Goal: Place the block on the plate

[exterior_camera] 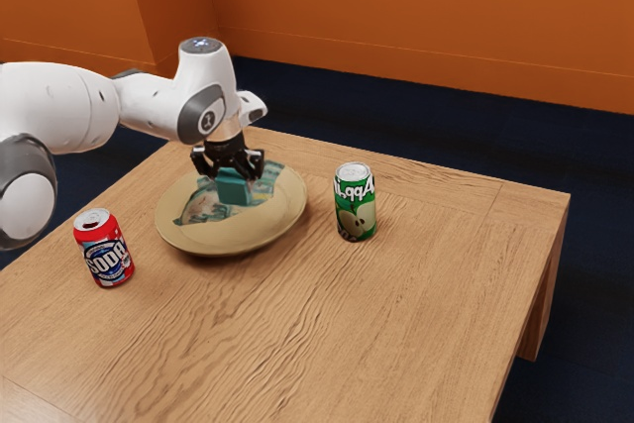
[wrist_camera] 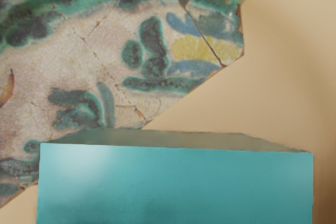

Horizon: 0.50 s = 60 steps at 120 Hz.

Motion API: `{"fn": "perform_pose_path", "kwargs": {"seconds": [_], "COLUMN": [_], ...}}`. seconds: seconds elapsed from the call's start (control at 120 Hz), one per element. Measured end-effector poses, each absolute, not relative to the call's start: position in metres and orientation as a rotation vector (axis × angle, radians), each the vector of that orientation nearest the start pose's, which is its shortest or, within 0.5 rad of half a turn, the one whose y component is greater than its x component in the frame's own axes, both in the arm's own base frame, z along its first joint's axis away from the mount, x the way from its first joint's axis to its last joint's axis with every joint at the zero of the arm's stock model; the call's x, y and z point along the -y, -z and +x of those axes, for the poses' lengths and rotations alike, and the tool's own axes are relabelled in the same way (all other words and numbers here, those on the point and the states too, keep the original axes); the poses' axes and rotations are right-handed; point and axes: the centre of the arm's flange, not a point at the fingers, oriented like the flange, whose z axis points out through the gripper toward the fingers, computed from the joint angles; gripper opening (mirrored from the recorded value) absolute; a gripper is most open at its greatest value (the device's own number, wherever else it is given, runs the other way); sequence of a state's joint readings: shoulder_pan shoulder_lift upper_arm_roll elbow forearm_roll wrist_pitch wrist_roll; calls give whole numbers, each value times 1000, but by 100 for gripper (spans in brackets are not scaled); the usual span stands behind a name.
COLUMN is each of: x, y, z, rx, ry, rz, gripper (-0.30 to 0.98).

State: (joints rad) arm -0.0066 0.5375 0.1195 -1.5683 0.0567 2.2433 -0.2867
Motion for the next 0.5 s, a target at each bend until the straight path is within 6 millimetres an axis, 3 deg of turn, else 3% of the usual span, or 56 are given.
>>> {"fn": "perform_pose_path", "kwargs": {"seconds": [0.108,0.242,0.375,0.5], "x": [-78,-78,-76,-48], "y": [-322,-326,-367,-423], "z": [708,709,699,681], "rx": [499,463,439,372], "ry": [185,191,253,278], "rz": [-3005,-3022,-3041,-3072], "gripper": [39,52,60,64]}}
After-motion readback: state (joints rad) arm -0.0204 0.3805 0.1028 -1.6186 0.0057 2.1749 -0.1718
